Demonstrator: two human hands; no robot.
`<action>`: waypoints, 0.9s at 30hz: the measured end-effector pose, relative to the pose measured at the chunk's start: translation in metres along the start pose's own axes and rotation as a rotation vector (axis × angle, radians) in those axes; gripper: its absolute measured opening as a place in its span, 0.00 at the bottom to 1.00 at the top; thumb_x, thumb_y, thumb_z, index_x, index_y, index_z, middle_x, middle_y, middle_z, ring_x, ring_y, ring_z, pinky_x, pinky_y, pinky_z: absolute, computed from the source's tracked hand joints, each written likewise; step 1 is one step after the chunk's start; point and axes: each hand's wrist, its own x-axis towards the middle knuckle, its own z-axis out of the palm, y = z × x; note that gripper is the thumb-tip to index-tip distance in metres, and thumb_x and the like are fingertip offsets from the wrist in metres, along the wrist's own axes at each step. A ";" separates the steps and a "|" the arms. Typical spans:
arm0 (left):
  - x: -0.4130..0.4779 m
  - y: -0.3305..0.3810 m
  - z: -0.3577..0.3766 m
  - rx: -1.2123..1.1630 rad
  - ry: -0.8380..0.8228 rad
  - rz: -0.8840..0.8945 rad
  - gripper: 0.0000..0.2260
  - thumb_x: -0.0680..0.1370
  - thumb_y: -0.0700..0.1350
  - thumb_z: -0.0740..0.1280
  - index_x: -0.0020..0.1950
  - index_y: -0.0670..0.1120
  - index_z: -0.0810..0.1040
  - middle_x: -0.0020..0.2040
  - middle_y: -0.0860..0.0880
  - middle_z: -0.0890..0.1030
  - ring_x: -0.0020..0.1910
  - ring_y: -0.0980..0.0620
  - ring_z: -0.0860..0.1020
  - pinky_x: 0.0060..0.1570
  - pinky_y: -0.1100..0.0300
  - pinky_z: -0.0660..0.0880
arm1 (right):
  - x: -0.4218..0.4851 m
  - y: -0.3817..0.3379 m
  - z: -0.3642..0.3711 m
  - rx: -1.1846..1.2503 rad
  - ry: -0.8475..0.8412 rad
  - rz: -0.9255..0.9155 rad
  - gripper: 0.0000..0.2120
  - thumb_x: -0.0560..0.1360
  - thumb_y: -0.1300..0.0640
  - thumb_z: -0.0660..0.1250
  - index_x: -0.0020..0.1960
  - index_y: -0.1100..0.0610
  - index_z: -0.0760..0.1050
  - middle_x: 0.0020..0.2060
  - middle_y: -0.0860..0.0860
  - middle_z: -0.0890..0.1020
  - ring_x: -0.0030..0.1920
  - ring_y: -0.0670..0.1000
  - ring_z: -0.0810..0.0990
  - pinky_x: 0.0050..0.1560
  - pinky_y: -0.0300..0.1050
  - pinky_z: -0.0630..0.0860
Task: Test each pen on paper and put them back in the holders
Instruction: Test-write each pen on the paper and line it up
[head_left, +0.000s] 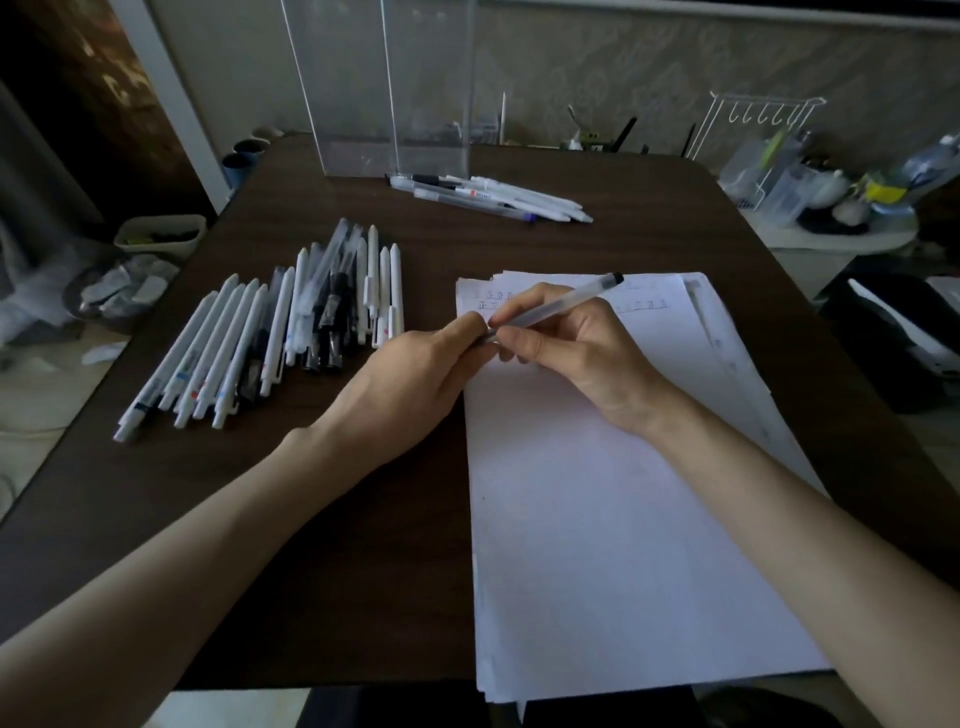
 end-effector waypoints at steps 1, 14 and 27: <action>0.000 0.000 0.000 0.014 0.016 -0.009 0.13 0.80 0.53 0.55 0.50 0.46 0.73 0.29 0.54 0.69 0.24 0.55 0.69 0.23 0.60 0.65 | 0.000 0.001 0.000 0.003 0.008 -0.009 0.03 0.74 0.64 0.66 0.46 0.58 0.77 0.36 0.48 0.81 0.38 0.44 0.79 0.38 0.33 0.73; -0.007 0.000 0.003 0.306 -0.017 0.026 0.24 0.76 0.64 0.51 0.62 0.55 0.76 0.36 0.55 0.74 0.34 0.53 0.75 0.25 0.67 0.55 | 0.018 0.000 -0.015 -0.119 0.515 0.017 0.08 0.77 0.60 0.65 0.39 0.57 0.70 0.26 0.53 0.78 0.25 0.44 0.73 0.28 0.35 0.68; -0.005 0.000 0.004 0.348 -0.023 0.043 0.20 0.75 0.61 0.54 0.56 0.54 0.79 0.30 0.54 0.71 0.30 0.51 0.75 0.25 0.68 0.49 | 0.038 0.020 0.006 -0.367 0.380 0.101 0.13 0.73 0.64 0.64 0.33 0.60 0.64 0.22 0.57 0.74 0.22 0.46 0.71 0.25 0.37 0.69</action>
